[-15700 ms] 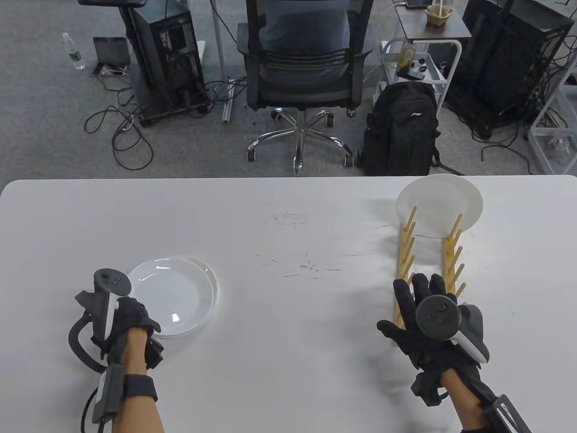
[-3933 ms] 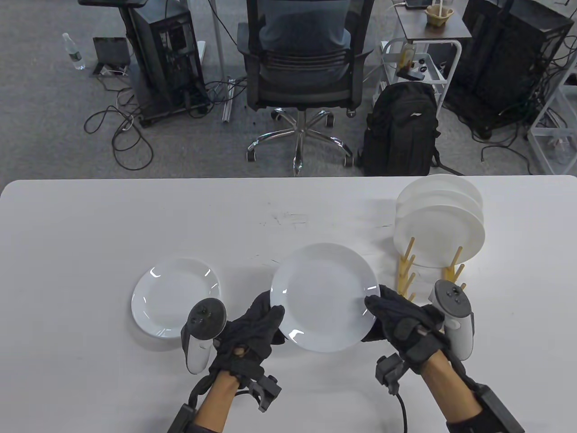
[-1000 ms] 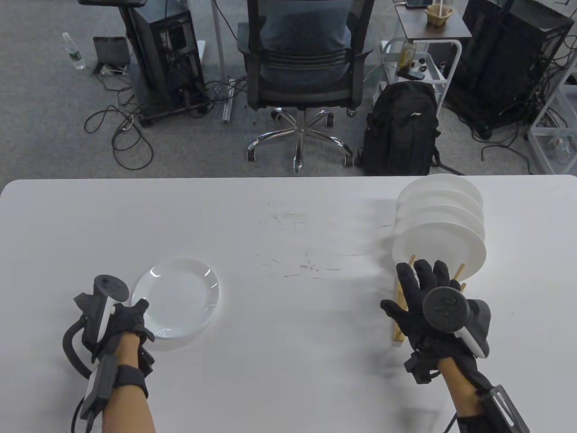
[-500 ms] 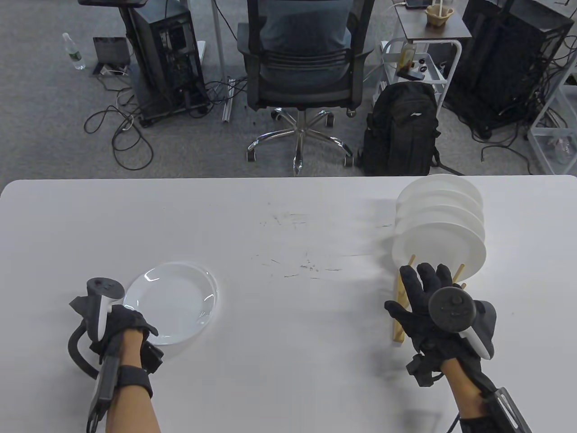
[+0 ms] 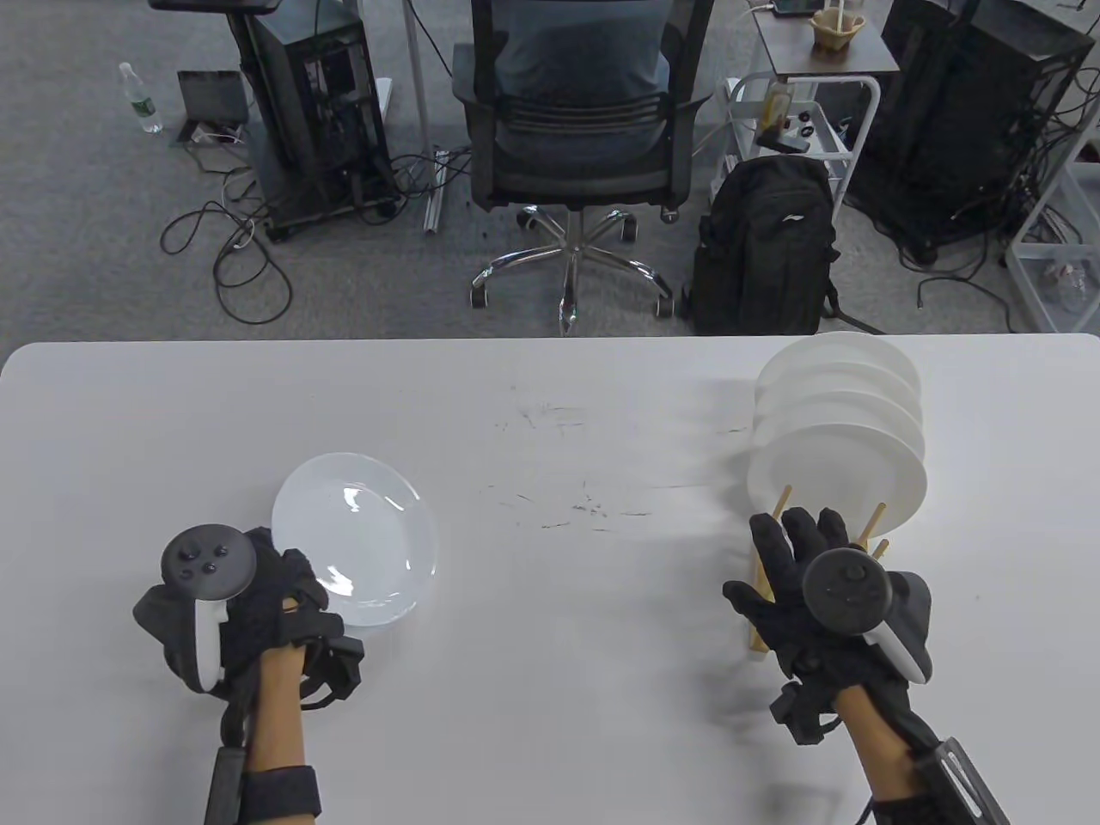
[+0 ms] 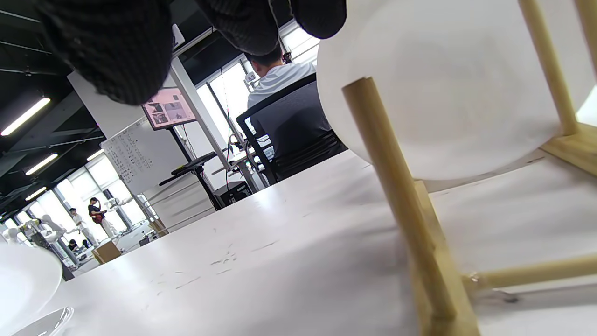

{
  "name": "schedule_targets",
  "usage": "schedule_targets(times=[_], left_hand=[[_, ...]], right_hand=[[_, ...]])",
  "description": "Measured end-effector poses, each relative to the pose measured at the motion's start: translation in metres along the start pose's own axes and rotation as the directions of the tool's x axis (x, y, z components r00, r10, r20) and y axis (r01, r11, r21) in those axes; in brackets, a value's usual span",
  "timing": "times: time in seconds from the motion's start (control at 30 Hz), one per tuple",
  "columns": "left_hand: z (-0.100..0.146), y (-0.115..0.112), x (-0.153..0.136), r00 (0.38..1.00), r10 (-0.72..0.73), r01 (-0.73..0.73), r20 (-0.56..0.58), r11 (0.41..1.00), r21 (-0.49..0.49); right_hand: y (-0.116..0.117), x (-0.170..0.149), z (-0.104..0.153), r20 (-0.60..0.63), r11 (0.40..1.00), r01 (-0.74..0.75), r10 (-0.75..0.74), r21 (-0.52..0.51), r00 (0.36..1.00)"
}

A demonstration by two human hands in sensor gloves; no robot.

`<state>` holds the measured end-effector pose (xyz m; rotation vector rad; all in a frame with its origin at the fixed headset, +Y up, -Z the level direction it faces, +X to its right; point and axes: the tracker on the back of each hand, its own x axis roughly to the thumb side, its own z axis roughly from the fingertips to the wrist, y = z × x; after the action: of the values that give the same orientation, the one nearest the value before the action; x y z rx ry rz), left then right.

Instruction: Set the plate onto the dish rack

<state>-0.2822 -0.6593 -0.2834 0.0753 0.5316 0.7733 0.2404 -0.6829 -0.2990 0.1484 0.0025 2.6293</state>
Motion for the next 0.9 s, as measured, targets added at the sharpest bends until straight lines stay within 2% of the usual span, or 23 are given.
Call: schedule_targets(times=[0.17, 0.2, 0.4, 0.47, 0.6, 0.77, 0.87, 0.9], left_hand=[[0.016, -0.039, 0.01, 0.985, 0.161, -0.149, 0.064, 0.975, -0.166], [0.018, -0.048, 0.011, 0.978, 0.199, -0.18, 0.068, 0.959, -0.219], [0.027, -0.09, 0.011, 0.92, 0.385, -0.33, 0.069, 0.859, -0.391], [0.027, -0.105, 0.011, 0.888, 0.458, -0.384, 0.047, 0.792, -0.475], [0.032, -0.126, 0.01, 0.849, 0.527, -0.456, -0.05, 0.681, -0.573], [0.041, -0.147, 0.013, 0.805, 0.58, -0.5, -0.123, 0.552, -0.667], [0.047, -0.158, 0.015, 0.762, 0.622, -0.526, -0.179, 0.434, -0.732], [0.049, -0.16, 0.016, 0.754, 0.63, -0.526, -0.186, 0.409, -0.746]], right_hand=[[0.005, 0.001, -0.001, -0.005, 0.999, -0.021, 0.021, 0.042, 1.0], [0.006, 0.002, -0.001, 0.003, 0.999, -0.018, 0.018, 0.05, 1.0], [0.011, 0.011, 0.001, 0.089, 0.994, 0.05, -0.059, 0.095, 0.994], [0.016, 0.017, 0.001, 0.128, 0.987, 0.088, -0.105, 0.131, 0.986], [0.026, 0.028, 0.003, 0.179, 0.953, 0.199, -0.242, 0.229, 0.954], [0.036, 0.04, 0.007, 0.205, 0.847, 0.421, -0.497, 0.323, 0.843], [0.039, 0.042, 0.007, 0.161, 0.794, 0.514, -0.582, 0.324, 0.797], [0.038, 0.042, 0.008, 0.109, 0.751, 0.576, -0.634, 0.324, 0.766]])
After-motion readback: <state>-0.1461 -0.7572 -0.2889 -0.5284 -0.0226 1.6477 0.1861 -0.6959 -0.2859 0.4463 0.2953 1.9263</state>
